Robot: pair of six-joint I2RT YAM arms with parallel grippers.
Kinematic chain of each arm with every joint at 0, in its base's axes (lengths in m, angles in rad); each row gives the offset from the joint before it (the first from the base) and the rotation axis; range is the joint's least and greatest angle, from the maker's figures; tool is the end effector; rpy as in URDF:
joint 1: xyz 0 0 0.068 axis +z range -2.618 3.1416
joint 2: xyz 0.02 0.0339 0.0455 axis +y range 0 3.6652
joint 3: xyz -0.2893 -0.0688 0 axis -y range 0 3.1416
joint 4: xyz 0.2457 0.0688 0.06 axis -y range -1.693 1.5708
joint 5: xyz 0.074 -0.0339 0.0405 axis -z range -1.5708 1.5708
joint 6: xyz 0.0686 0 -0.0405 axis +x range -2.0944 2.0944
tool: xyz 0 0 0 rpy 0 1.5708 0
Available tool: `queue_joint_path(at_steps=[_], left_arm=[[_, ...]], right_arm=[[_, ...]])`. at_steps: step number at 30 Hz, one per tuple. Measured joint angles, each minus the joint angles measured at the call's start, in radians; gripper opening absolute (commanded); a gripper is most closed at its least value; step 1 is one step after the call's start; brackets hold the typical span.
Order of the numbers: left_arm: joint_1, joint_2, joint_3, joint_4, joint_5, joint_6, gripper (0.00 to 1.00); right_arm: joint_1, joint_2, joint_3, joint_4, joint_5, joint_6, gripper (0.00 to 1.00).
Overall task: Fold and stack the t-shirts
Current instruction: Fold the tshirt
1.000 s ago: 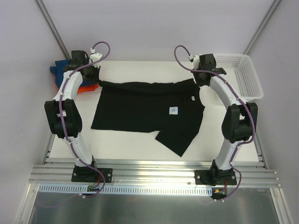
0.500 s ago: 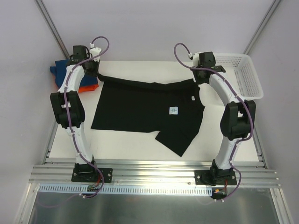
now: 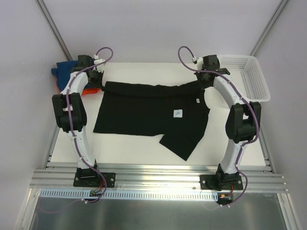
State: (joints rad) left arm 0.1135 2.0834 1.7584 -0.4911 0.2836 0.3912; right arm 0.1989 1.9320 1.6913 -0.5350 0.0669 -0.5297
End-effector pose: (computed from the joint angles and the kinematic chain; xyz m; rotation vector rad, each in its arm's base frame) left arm 0.5086 0.0387 0.2421 0.4557 2.3025 -0.0920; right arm 0.4684 0.0897 0.2841 -0.8088 2.2140 -0.2407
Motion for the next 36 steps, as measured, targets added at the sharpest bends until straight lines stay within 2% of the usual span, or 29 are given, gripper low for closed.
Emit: queue_joint_path(at_steps=[4, 19, 20, 21, 24, 25, 28, 31, 36], left_arm=[[0.0, -0.006, -0.04, -0.008, 0.0, -0.013, 0.0], [0.0, 0.003, -0.015, -0.022, 0.003, -0.036, 0.0], [0.0, 0.006, -0.01, -0.023, 0.003, -0.036, 0.06], [0.0, 0.01, -0.006, -0.025, 0.003, -0.035, 0.23], [0.0, 0.021, 0.008, -0.043, 0.0, -0.047, 0.59], [0.0, 0.024, 0.014, -0.048, -0.001, -0.052, 0.74], [0.0, 0.024, 0.023, -0.064, 0.0, -0.082, 0.81], [-0.004, 0.024, 0.046, -0.075, 0.0, -0.097, 0.83], [-0.037, 0.031, 0.135, -0.095, 0.013, -0.122, 0.79]], right_arm=[[0.013, 0.0, -0.023, -0.006, -0.016, 0.008, 0.0], [0.053, 0.006, -0.055, -0.024, -0.039, 0.024, 0.0], [0.053, 0.007, -0.058, -0.024, -0.04, 0.024, 0.0], [0.053, 0.007, -0.064, -0.024, -0.04, 0.024, 0.0], [0.053, 0.007, -0.08, -0.027, -0.043, 0.025, 0.0], [0.053, 0.007, -0.087, -0.027, -0.043, 0.026, 0.0], [0.053, 0.006, -0.112, -0.027, -0.046, 0.029, 0.0], [0.053, 0.003, -0.152, -0.029, -0.046, 0.031, 0.01], [0.052, -0.009, -0.189, -0.03, -0.047, 0.031, 0.0]])
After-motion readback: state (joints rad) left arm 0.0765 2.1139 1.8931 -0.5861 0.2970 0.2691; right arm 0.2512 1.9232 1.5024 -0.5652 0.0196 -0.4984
